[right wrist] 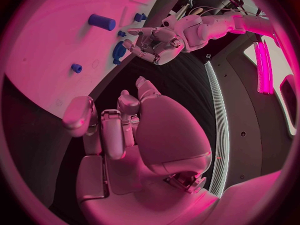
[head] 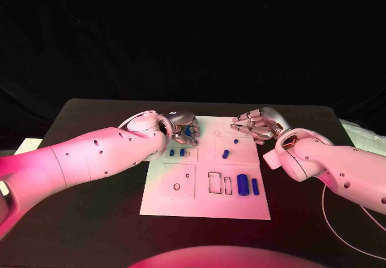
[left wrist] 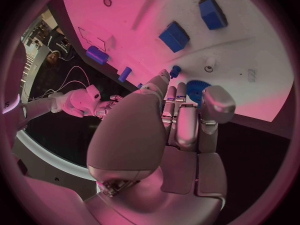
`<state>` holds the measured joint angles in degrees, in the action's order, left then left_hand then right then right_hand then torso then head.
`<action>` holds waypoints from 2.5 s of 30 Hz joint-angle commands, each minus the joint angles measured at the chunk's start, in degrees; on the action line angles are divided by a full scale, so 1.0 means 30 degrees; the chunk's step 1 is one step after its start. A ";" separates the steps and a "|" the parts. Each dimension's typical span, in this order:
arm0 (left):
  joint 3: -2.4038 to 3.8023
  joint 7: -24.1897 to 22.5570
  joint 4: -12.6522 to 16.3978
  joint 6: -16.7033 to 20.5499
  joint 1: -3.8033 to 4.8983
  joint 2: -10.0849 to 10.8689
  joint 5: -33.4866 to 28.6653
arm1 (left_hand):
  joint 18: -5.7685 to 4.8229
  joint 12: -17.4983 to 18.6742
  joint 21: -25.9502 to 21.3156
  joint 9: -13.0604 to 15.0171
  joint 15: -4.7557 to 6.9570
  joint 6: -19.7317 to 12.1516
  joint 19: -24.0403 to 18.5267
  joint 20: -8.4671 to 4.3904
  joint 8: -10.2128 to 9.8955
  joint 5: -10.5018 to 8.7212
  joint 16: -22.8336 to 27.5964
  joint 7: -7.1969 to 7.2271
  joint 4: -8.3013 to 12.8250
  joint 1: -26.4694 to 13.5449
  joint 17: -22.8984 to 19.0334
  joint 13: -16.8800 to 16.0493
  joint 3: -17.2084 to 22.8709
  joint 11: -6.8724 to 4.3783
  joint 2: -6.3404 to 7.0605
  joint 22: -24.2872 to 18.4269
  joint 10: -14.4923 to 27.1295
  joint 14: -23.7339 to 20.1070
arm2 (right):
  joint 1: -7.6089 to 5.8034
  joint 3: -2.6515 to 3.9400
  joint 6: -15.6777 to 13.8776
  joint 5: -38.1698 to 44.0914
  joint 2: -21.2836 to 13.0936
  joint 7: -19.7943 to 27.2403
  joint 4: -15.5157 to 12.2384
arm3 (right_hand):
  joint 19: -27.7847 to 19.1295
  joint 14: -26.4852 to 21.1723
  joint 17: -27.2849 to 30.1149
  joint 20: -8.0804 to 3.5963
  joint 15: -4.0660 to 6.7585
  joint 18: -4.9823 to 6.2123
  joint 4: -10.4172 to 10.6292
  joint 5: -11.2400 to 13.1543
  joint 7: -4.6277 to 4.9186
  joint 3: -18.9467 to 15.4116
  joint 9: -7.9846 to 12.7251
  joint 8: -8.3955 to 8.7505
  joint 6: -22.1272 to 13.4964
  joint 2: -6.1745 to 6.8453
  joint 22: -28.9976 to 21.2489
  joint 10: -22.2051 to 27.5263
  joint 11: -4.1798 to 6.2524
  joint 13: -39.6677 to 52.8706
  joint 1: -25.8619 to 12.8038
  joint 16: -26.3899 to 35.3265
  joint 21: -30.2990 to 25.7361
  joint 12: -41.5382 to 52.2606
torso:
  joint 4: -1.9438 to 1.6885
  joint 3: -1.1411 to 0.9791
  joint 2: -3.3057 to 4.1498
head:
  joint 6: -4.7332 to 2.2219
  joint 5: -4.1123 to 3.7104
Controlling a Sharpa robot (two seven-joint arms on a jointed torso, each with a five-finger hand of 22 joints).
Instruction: Assemble the parts on the task board
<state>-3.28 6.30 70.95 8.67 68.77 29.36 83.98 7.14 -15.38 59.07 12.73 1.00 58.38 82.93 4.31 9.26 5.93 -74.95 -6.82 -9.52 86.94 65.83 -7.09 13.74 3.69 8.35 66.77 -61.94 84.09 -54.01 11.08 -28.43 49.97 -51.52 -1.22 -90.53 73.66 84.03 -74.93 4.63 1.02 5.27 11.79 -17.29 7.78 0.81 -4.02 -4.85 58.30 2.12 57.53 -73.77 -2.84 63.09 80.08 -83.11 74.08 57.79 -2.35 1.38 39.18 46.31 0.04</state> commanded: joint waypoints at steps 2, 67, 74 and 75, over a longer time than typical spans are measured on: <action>0.0008 0.0708 -0.0214 -0.1110 -0.0006 -0.0198 0.0773 | -0.0354 0.0255 0.0179 -0.0130 0.0134 0.0326 0.0170 0.0003 -0.0103 0.0035 0.0052 0.0037 0.0174 0.0371 -0.0098 0.0198 0.0469 -0.0047 -0.0021 0.0150 -0.0321 0.0586 | 0.0015 -0.0002 0.0280 0.0077 0.0032 0.0202 -0.0029 | -0.0154 0.1179 -0.1479 0.0026 0.0141 0.0387 0.0097 -0.0126 0.0024 -0.0001 0.0020 0.0071 0.0041 -0.0112 -0.0016 0.0109 0.0023 -0.0020 -0.0039 0.0091 -0.0068 -0.0115 | 0.0000 -0.0012 0.0004 | 0.0007 0.0008; 0.0021 0.0839 -0.0950 -0.1938 -0.0150 -0.0922 0.0216 | -0.0680 0.1866 0.1970 -0.1133 0.0397 0.2479 0.0461 -0.0240 -0.0973 -0.0741 -0.0136 0.0087 0.1632 -0.0449 -0.1269 0.0714 0.3638 -0.0402 -0.0095 0.1881 -0.3350 0.0441 | 0.0018 -0.0002 0.0552 0.0077 0.0159 0.0162 -0.0007 | -0.0152 0.1182 -0.1485 0.0026 0.0143 0.0388 0.0108 -0.0197 0.0024 0.0021 0.0018 0.0073 0.0047 -0.0164 -0.0029 0.0114 0.0024 -0.0030 -0.0007 0.0097 -0.0089 -0.0101 | -0.0019 0.0003 -0.0020 | 0.0199 -0.0120; 0.0183 0.0931 -0.0587 -0.1640 -0.0158 -0.0654 -0.0246 | -0.0724 0.2153 0.2142 -0.1237 0.0317 0.2483 0.0485 -0.0207 -0.1149 -0.0762 -0.0128 -0.0037 0.1770 -0.0773 -0.1403 0.0706 0.3737 -0.0308 0.0075 0.2042 -0.3393 0.0418 | 0.0034 -0.0002 0.0570 0.0077 0.0177 0.0172 0.0019 | -0.0156 0.1183 -0.1487 0.0025 0.0144 0.0390 0.0116 -0.0207 0.0022 0.0028 0.0014 0.0066 0.0063 -0.0186 -0.0043 0.0109 0.0026 -0.0028 -0.0001 0.0099 -0.0101 -0.0088 | -0.0033 0.0027 -0.0028 | 0.0137 -0.0167; 0.0212 0.0949 -0.0487 -0.1602 -0.0158 -0.0584 -0.0311 | -0.0726 0.2187 0.2150 -0.1250 0.0312 0.2488 0.0484 -0.0202 -0.1170 -0.0765 -0.0134 -0.0044 0.1778 -0.0828 -0.1407 0.0704 0.3740 -0.0301 0.0104 0.2053 -0.3404 0.0417 | 0.0039 -0.0002 0.0574 0.0077 0.0178 0.0172 0.0023 | -0.0156 0.1183 -0.1487 0.0025 0.0144 0.0390 0.0116 -0.0207 0.0022 0.0028 0.0014 0.0066 0.0063 -0.0186 -0.0043 0.0109 0.0026 -0.0028 -0.0001 0.0099 -0.0101 -0.0088 | -0.0033 0.0033 -0.0030 | 0.0139 -0.0174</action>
<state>-2.70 9.04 69.01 3.69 68.37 27.48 84.46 5.60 -9.08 65.40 9.01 1.85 65.62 83.94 4.10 5.93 3.75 -75.18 -6.93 -4.25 84.85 61.66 -4.94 24.68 2.66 8.62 72.89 -71.97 84.08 -53.96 11.09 -27.58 49.96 -51.05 -1.15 -90.45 73.66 84.03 -74.95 4.63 1.02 5.27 11.78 -17.64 7.78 0.81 -4.02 -4.85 58.30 2.12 57.45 -73.77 -2.84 63.05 80.08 -83.11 74.08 57.79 -2.42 1.42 39.09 46.77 -0.41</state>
